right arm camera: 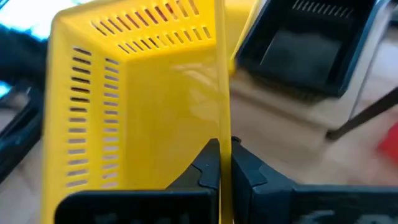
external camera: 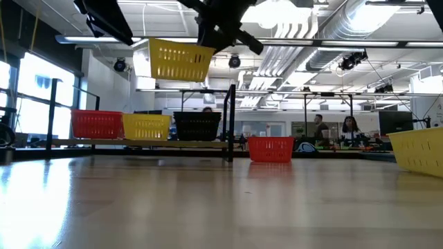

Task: Stack baskets on shelf by color
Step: Stack the top yellow bin on top of the yellow bin on the shelf, then stack the red bin on top of the red bin on the shelf

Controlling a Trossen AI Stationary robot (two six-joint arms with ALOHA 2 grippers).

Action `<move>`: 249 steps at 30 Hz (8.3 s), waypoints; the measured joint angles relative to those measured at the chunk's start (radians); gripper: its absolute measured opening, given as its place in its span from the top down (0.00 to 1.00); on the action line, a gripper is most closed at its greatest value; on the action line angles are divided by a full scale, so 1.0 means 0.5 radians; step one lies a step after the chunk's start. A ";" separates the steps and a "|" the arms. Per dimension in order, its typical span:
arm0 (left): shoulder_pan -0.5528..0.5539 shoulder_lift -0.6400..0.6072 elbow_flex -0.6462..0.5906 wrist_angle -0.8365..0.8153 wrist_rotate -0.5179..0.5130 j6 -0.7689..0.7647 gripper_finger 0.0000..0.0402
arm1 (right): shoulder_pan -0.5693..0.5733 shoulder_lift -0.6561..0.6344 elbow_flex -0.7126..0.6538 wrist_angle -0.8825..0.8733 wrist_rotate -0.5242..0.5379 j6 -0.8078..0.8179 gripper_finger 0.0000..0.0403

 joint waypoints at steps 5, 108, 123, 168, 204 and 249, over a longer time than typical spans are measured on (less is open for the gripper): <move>-0.056 0.000 0.000 0.130 -0.069 0.149 0.72 | -0.074 0.001 0.041 0.067 0.133 -0.005 1.00; 0.836 -0.030 -0.477 0.588 0.149 1.308 1.00 | -0.639 -0.568 0.038 0.335 -0.375 -1.280 0.61; 0.920 -0.022 -0.600 0.710 0.200 1.360 1.00 | -0.701 -0.571 0.038 0.288 -0.421 -1.333 0.61; 1.037 0.125 -0.597 0.765 0.289 1.480 0.71 | -0.702 -0.571 0.038 0.281 -0.429 -1.367 0.61; 1.034 0.124 -0.044 0.525 0.289 1.096 0.58 | -1.195 -0.479 0.031 -1.100 -0.635 -0.437 0.61; 1.031 0.123 -0.044 0.543 0.286 1.096 0.58 | -1.434 -0.426 -1.040 -0.313 -0.778 -0.384 0.61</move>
